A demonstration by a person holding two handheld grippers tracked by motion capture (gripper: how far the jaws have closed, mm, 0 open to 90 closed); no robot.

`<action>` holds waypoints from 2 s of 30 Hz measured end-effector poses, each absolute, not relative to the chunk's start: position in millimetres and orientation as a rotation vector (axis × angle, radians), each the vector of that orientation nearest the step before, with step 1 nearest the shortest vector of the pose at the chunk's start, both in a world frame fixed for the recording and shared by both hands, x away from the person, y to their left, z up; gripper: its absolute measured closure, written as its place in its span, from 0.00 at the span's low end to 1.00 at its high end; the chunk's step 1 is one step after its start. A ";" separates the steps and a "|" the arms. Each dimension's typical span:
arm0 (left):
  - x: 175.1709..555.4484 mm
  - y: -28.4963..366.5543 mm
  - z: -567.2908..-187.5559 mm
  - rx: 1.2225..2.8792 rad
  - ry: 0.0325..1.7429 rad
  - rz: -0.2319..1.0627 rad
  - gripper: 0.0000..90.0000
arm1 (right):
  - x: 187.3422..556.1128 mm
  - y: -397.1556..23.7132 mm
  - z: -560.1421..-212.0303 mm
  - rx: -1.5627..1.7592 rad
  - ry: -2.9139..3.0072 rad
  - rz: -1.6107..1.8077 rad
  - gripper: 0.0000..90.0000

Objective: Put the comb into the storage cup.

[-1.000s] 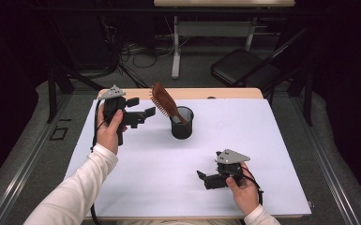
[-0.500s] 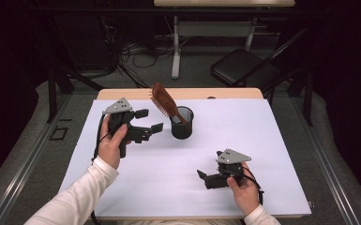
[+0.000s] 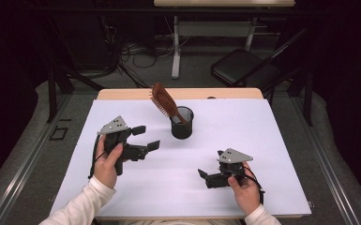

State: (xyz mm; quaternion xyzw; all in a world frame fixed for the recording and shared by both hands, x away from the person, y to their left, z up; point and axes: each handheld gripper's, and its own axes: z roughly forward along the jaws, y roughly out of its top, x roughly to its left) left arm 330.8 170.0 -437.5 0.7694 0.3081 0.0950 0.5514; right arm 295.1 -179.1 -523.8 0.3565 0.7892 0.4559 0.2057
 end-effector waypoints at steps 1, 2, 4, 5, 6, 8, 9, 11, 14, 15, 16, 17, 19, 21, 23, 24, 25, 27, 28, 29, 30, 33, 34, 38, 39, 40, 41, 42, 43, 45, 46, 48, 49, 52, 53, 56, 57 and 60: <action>329.0 171.5 -439.5 1.824 0.729 0.236 0.17 | 295.2 -179.4 -523.7 0.994 2.200 1.269 0.02; 327.1 172.7 -441.4 1.824 0.731 0.244 0.17 | 295.3 -179.5 -523.7 0.995 2.201 1.267 0.02; 324.2 175.3 -445.2 1.824 0.733 0.237 0.17 | 295.3 -179.4 -523.8 0.997 2.202 1.265 0.02; 322.9 176.5 -447.2 1.823 0.737 0.232 0.17 | 295.3 -179.5 -523.8 0.998 2.203 1.261 0.02; 321.7 177.6 -449.4 1.820 0.739 0.228 0.17 | 295.4 -179.5 -523.8 0.999 2.203 1.261 0.02; 319.0 180.5 -454.1 1.808 0.746 0.215 0.17 | 295.6 -179.6 -524.0 0.998 2.202 1.264 0.02; 317.5 182.4 -456.5 1.799 0.754 0.209 0.17 | 295.7 -179.7 -524.1 1.000 2.200 1.264 0.02; 314.7 186.1 -462.2 1.778 0.762 0.203 0.17 | 296.0 -180.2 -524.1 1.001 2.200 1.265 0.02; 311.2 191.5 -471.0 1.770 0.773 0.190 0.17 | 296.4 -180.4 -524.3 1.006 2.197 1.265 0.02; 310.3 193.2 -473.8 1.771 0.774 0.183 0.17 | 296.4 -180.4 -524.3 1.007 2.197 1.263 0.02; 309.1 194.7 -476.5 1.773 0.780 0.179 0.17 | 296.4 -180.3 -524.4 1.007 2.197 1.263 0.02; 308.4 196.0 -479.3 1.773 0.782 0.174 0.17 | 296.4 -180.2 -524.6 1.006 2.196 1.263 0.02; 306.6 198.6 -483.8 1.777 0.787 0.178 0.17 | 296.2 -180.4 -524.7 1.005 2.197 1.264 0.02; 305.1 201.5 -487.1 1.779 0.786 0.184 0.17 | 296.1 -180.9 -524.7 1.007 2.195 1.264 0.02; 303.6 203.8 -490.2 1.775 0.785 0.191 0.17 | 296.1 -181.7 -524.8 1.008 2.192 1.264 0.02; 303.0 204.6 -491.8 1.780 0.786 0.197 0.17 | 296.1 -182.1 -524.8 1.009 2.192 1.264 0.02; 302.2 205.1 -493.4 1.785 0.789 0.203 0.17 | 296.1 -182.4 -524.9 1.010 2.191 1.263 0.02; 301.3 205.9 -497.3 1.798 0.780 0.211 0.17 | 296.1 -182.8 -524.8 1.014 2.189 1.263 0.02; 300.7 206.4 -498.9 1.812 0.777 0.220 0.17 | 296.1 -182.9 -524.6 1.013 2.187 1.264 0.02; 300.0 206.0 -500.8 1.814 0.779 0.230 0.17 | 295.9 -182.8 -524.7 1.013 2.186 1.267 0.02; 299.5 206.5 -502.4 1.821 0.775 0.233 0.17 | 295.7 -182.9 -524.5 1.014 2.187 1.265 0.02; 298.8 207.9 -507.0 1.823 0.773 0.225 0.17 | 295.5 -183.1 -524.4 1.012 2.185 1.265 0.02; 298.9 208.3 -508.7 1.819 0.770 0.224 0.17 | 295.4 -183.4 -524.2 1.011 2.184 1.264 0.02; 298.7 210.6 -513.3 1.831 0.758 0.225 0.17 | 295.4 -184.7 -523.9 1.010 2.178 1.265 0.02; 298.6 211.0 -514.5 1.832 0.764 0.232 0.17 | 295.4 -185.1 -523.8 1.012 2.177 1.266 0.02; 298.8 211.7 -515.6 1.830 0.766 0.228 0.17 | 295.3 -185.4 -523.7 1.011 2.176 1.267 0.02; 299.2 212.6 -516.7 1.827 0.767 0.228 0.17 | 295.2 -185.8 -523.5 1.011 2.175 1.267 0.02; 299.5 213.5 -517.9 1.824 0.768 0.229 0.17 | 295.3 -186.4 -523.5 1.009 2.173 1.268 0.02; 299.8 214.9 -518.6 1.831 0.770 0.239 0.17 | 295.2 -187.0 -523.3 1.013 2.170 1.268 0.02; 300.5 217.4 -520.8 1.830 0.768 0.239 0.17 | 295.3 -188.4 -522.9 1.013 2.162 1.273 0.02; 300.6 218.3 -522.0 1.825 0.775 0.245 0.17 | 295.2 -189.1 -522.6 1.014 2.160 1.272 0.02; 301.7 220.6 -524.0 1.826 0.777 0.248 0.17 | 295.8 -190.8 -522.7 1.017 2.153 1.270 0.02; 302.3 221.9 -524.8 1.832 0.780 0.257 0.17 | 296.1 -191.5 -523.0 1.019 2.150 1.270 0.02; 303.8 225.0 -527.6 1.835 0.783 0.276 0.17 | 297.6 -193.9 -524.2 1.025 2.143 1.260 0.02; 304.1 225.9 -528.4 1.840 0.785 0.286 0.17 | 298.1 -194.5 -524.4 1.031 2.138 1.260 0.02; 305.1 228.3 -531.0 1.842 0.787 0.295 0.17 | 299.2 -196.2 -524.8 1.039 2.130 1.255 0.02; 305.7 228.9 -532.0 1.839 0.785 0.294 0.17 | 299.5 -196.9 -524.8 1.039 2.131 1.252 0.02; 306.4 230.5 -533.4 1.843 0.794 0.301 0.17 | 301.0 -198.7 -525.7 1.044 2.120 1.247 0.02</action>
